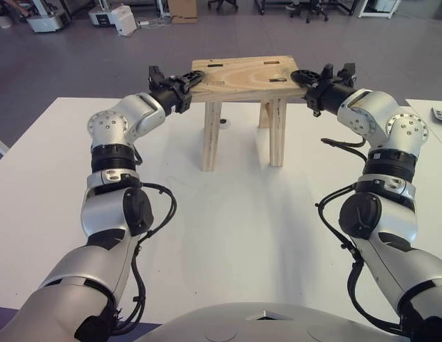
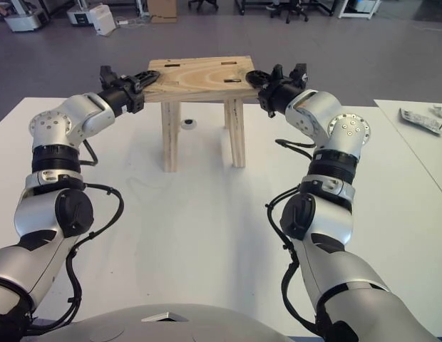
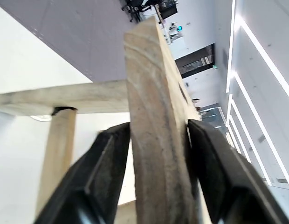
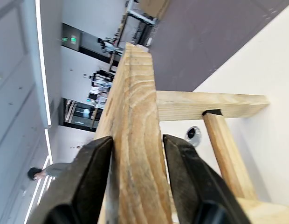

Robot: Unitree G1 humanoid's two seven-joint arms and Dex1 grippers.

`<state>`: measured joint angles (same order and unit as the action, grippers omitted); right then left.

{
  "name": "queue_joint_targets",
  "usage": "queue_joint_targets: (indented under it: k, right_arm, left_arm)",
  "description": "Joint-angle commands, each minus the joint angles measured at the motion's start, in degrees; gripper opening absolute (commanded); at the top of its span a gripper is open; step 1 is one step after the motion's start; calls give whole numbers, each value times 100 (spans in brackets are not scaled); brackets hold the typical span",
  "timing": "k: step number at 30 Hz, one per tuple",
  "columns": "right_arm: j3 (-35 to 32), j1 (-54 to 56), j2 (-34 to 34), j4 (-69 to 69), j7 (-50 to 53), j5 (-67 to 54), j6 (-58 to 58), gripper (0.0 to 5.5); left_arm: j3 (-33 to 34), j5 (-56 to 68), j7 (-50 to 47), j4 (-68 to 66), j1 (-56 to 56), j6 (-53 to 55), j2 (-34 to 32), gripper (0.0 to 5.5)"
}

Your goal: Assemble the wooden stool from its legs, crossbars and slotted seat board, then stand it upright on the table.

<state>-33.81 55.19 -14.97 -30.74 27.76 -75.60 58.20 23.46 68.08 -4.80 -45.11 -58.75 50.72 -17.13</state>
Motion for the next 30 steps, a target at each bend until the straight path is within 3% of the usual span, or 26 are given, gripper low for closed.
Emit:
queue_joint_targets:
  k: [1, 3, 8, 13, 15, 21, 27, 30]
  right_arm:
    - [-180, -272, -57, 150, 438, 51, 78, 286]
    - [-406, -211, -239, 287, 366, -302, 205, 289]
    - [-788, -109, -653, 793, -16, -1025, 290, 289]
    - [654, -2439, -950, 2637, -1540, 1094, -497, 289]
    - [948, -3009, -636, 3102, -1683, 1564, -868, 289]
    - [1349, -4469, 585, 3792, -1156, 3330, -2576, 289]
    - [2486, -5423, 1373, 4372, -1163, 4824, -3467, 289]
    - [2567, -5569, 1423, 4433, -1186, 5288, -3765, 289]
  left_arm:
    - [-192, -920, 520, -406, 55, -186, -434, 295]
    - [-121, -1018, 803, -126, 83, -72, -647, 328]
    - [624, -606, 903, 1134, 137, 196, -850, 328]
    - [704, -1676, 938, 3542, 2688, -987, -690, 328]
    - [107, -2533, 1258, 4309, 3792, -1710, -636, 328]
    - [-229, -3715, 423, 5378, 5576, -3035, 712, 328]
    - [-1098, -4261, 126, 6294, 6718, -3931, 2095, 328]
    - [-1364, -4597, 76, 6385, 6866, -4030, 2181, 328]
